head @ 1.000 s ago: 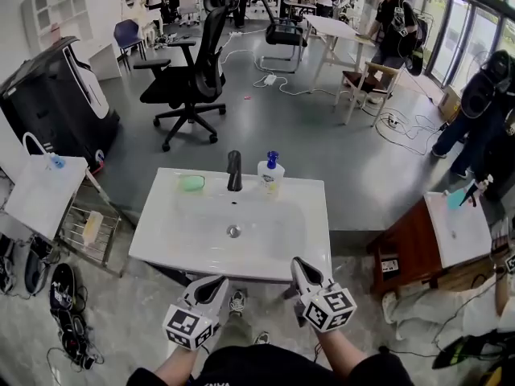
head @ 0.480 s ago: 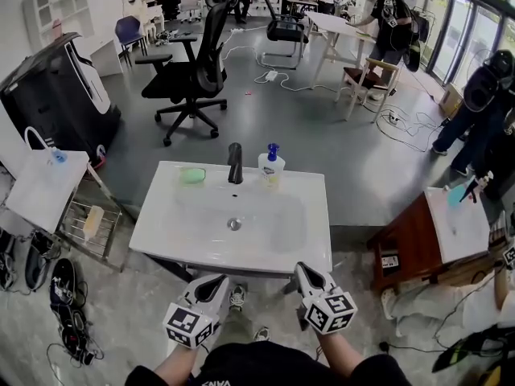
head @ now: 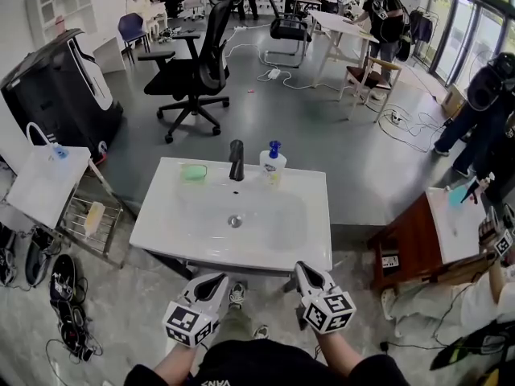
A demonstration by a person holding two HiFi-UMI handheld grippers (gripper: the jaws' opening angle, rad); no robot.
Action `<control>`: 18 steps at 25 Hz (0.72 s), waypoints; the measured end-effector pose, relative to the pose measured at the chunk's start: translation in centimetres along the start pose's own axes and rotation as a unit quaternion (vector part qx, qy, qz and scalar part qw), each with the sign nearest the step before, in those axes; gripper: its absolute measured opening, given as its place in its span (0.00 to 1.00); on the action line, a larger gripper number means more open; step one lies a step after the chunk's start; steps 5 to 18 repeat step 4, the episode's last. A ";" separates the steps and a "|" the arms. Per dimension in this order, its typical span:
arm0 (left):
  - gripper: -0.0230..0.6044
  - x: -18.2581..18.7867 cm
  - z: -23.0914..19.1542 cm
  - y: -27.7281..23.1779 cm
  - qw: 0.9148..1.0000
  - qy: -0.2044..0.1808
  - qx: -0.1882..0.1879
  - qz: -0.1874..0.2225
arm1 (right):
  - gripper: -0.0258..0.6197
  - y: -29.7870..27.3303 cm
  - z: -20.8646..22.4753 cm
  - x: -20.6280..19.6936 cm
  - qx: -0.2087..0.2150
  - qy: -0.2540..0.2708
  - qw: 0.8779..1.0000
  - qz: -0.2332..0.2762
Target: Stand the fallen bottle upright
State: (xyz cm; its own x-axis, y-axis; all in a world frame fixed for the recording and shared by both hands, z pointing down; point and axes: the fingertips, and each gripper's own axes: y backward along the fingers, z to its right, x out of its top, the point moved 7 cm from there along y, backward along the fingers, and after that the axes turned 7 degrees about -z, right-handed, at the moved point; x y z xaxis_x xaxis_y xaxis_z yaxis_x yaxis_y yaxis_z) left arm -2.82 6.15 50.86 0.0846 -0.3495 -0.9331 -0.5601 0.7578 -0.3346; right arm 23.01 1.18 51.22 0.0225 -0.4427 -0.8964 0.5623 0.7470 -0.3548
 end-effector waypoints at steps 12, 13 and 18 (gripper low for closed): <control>0.07 0.0 0.0 -0.2 1.000 0.001 0.000 0.000 | 0.04 -0.1 0.2 0.0 -0.001 -0.001 1.000 -0.001; 0.07 0.0 0.0 -0.2 1.000 0.001 0.000 0.000 | 0.04 -0.1 0.2 0.0 -0.001 -0.001 1.000 -0.001; 0.07 0.0 0.0 -0.2 1.000 0.001 0.000 0.000 | 0.04 -0.1 0.2 0.0 -0.001 -0.001 1.000 -0.001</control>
